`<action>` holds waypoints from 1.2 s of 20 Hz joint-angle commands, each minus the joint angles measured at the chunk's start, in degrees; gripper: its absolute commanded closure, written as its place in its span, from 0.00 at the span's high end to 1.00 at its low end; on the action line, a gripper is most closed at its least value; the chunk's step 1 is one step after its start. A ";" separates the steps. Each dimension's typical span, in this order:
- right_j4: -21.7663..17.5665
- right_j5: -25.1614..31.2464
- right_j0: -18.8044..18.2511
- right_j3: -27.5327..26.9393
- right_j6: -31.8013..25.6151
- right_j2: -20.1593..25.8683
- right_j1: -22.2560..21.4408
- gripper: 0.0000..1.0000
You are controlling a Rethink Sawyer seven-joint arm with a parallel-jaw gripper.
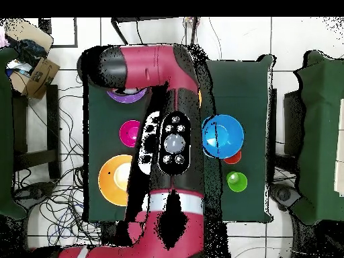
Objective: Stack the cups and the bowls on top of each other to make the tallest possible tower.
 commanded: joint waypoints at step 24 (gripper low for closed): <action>4.36 21.40 -0.42 -43.92 17.02 -3.12 27.29 1.00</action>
